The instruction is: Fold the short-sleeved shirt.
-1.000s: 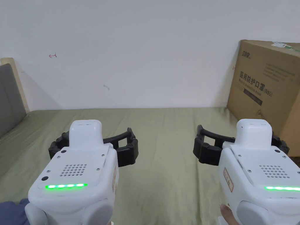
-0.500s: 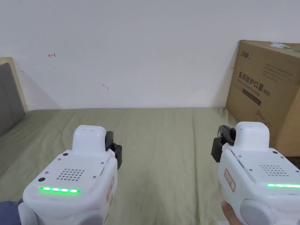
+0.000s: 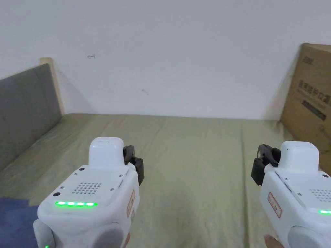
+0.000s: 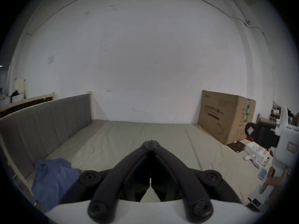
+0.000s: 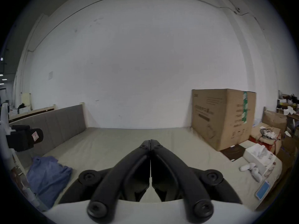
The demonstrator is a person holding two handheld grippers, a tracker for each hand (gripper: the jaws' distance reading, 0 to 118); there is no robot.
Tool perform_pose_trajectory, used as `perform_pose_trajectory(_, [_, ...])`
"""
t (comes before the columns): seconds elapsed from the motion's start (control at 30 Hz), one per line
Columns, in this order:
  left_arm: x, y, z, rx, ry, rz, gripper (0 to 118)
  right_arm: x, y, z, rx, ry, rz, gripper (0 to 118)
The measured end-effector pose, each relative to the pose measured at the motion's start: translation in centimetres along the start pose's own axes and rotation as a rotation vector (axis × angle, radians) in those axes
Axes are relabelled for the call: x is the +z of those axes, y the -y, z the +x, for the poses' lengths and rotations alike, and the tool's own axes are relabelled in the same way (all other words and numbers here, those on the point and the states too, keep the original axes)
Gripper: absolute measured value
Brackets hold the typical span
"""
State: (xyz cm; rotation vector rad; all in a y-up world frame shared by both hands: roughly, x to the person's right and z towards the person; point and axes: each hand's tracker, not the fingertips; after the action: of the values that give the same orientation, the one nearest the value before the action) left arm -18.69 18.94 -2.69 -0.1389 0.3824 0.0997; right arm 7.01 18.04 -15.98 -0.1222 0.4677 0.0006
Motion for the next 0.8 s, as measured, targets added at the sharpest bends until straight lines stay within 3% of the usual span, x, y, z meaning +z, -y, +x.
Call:
perform_pose_trajectory(0.23, [7.4, -0.9, -12.4, 0.028, -0.355, 0.057, 0, -2.1, -0.3, -13.9, 0.033, -0.369, -0.06, 0])
perform_pose_trajectory(0.4, [10.8, -0.9, -16.6, 0.009, -0.459, 0.066, 0, -2.3, -0.9, -19.0, 0.032, -0.566, -0.086, 0])
perform_pose_trajectory(0.5, [10.8, -0.2, -19.0, 0.006, -0.458, 0.009, 0, -2.4, -0.7, -19.5, 0.045, -0.606, -0.123, 0])
perform_pose_trajectory(0.57, [9.0, 0.5, -21.8, 0.086, -0.398, -0.14, 0, -2.8, -0.3, -18.8, 0.058, -0.607, -0.153, 0])
perform_pose_trajectory(0.67, [3.4, 3.5, -28.1, 0.334, -0.234, -0.587, 0, -3.7, 0.9, -17.4, 0.08, -0.595, -0.227, 0])
perform_pose_trajectory(0.73, [0.0, 7.6, -30.7, 0.447, -0.144, -0.75, 0, -4.3, 2.0, -16.2, 0.091, -0.57, -0.279, 0])
perform_pose_trajectory(0.77, [-1.1, 9.1, -31.0, 0.431, -0.152, -0.777, 0, -4.6, 2.4, -15.7, 0.095, -0.563, -0.297, 0])
perform_pose_trajectory(0.8, [-2.7, 10.7, -31.7, 0.365, -0.214, -0.837, 12, -5.1, 3.1, -14.9, 0.098, -0.557, -0.316, 0])
